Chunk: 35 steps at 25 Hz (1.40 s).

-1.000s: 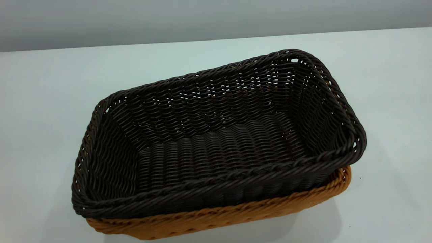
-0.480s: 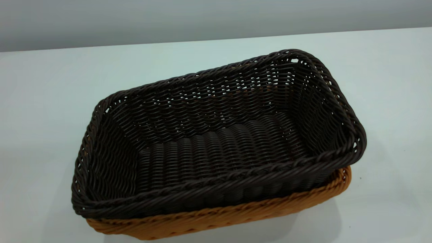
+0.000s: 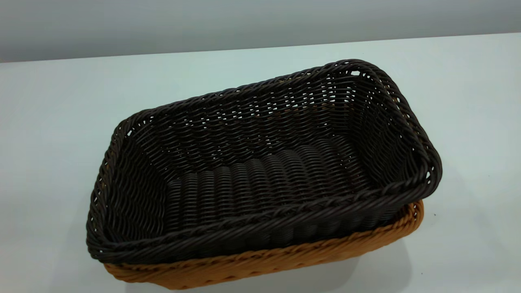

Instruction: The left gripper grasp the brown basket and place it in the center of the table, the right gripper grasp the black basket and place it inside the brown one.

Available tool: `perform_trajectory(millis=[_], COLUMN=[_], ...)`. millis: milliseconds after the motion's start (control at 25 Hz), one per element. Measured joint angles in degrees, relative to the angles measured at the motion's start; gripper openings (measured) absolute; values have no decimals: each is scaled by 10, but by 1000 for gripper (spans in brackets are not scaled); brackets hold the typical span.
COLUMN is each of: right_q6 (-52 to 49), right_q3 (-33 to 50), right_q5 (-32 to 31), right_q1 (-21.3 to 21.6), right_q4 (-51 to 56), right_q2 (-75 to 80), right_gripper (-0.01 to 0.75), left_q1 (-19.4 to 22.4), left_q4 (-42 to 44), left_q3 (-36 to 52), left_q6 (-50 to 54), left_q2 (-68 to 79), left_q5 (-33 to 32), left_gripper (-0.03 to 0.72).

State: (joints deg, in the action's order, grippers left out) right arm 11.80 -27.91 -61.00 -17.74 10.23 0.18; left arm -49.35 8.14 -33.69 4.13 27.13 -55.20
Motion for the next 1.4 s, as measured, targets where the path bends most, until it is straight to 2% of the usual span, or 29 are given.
perform_trajectory(millis=[280,600,800,1120,1200,1400], right_q6=[-1,-2,-3,-2,-2,-2], right_q3=[0,0,0,0,0,0], right_q5=[0,0,0,0,-1,-1], right_q1=[0,0,0,0,10,70], right_q4=[-1,4,4,5,5,6], right_q2=[0,0,0,0,0,0], right_gripper=[0,0,0,0,0,0], left_q1=[0,0,1,1,1,1], left_q4=[-52,-65,-67,-64,-64,-64], left_q3=[63,72,81,80,80,80], left_q6=[0,-11,-11,-11,-11,-11], left_q2=[-80,-155,-203,-235,-235,-235], left_q5=[-25,-87,-58,-64,-64,-63], left_gripper=[-1,-1,-1,-1,-1,-1])
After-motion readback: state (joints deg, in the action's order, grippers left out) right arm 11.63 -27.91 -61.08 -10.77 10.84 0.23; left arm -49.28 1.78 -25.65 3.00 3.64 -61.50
